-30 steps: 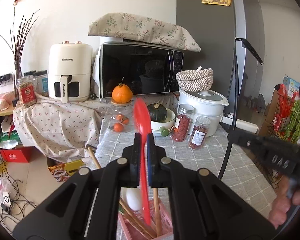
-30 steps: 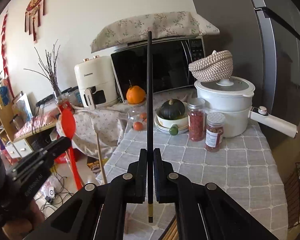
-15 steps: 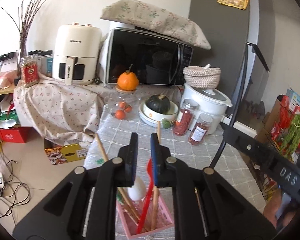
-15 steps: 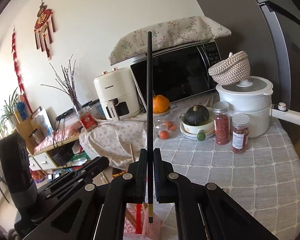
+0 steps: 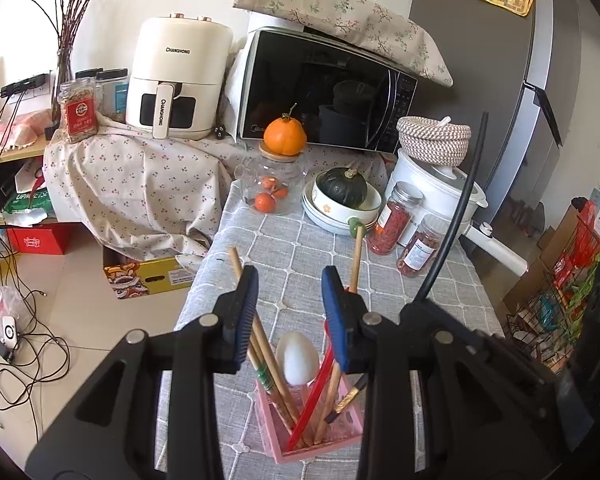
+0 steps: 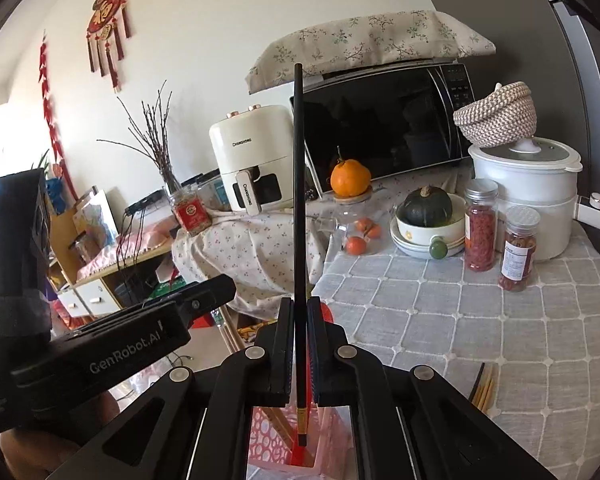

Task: Organize utensils
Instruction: 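Lower the red spoon and black chopstick into the holder and open both tools, then move both tools back over the remaining chopsticks on the table, then grasp a black chopstick with the left tool while the right tool grasps a wooden one, then lift both chopsticks and carry them over the pink holder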

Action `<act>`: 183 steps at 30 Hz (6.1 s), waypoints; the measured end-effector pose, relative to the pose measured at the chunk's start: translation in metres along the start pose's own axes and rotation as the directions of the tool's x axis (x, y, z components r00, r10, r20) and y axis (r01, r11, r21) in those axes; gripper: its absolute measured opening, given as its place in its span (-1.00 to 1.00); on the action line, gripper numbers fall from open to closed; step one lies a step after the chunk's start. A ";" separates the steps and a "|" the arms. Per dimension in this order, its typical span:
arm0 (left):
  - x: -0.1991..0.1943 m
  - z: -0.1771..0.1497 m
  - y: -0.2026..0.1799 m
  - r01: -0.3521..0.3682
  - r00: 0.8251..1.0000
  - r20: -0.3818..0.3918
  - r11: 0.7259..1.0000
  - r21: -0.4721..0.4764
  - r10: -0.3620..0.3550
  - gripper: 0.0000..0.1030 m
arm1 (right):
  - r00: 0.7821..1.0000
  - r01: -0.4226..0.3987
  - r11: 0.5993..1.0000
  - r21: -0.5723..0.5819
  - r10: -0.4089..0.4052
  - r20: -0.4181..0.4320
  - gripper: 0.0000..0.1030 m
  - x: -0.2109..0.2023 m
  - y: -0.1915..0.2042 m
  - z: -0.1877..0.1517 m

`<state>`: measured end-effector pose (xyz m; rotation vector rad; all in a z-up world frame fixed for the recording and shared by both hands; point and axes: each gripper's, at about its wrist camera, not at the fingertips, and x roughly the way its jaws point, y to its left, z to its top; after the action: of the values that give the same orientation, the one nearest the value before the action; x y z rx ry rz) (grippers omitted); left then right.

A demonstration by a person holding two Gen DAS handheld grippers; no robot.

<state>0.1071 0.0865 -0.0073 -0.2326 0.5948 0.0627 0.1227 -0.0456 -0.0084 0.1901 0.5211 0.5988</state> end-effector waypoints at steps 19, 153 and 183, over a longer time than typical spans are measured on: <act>0.003 -0.006 -0.030 0.115 0.987 -0.109 0.993 -0.006 -0.115 -0.33 | 0.997 0.048 0.985 0.163 -0.036 -0.073 -0.71 -0.025 -0.058 0.017; 0.079 -0.062 -0.134 0.241 0.915 -0.376 0.948 0.209 -0.150 -0.87 | 0.750 0.332 0.826 0.456 0.062 -0.659 -0.87 0.046 -0.197 -0.092; -0.016 0.005 -0.071 0.280 0.957 -0.107 0.957 0.081 -0.271 -0.88 | 0.964 0.254 0.958 0.130 -0.239 -0.120 -0.88 -0.042 -0.114 0.014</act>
<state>0.1056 0.0183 0.0198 -0.2251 0.6532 -0.2475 0.1561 -0.1634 -0.0156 0.2286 0.6776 0.3281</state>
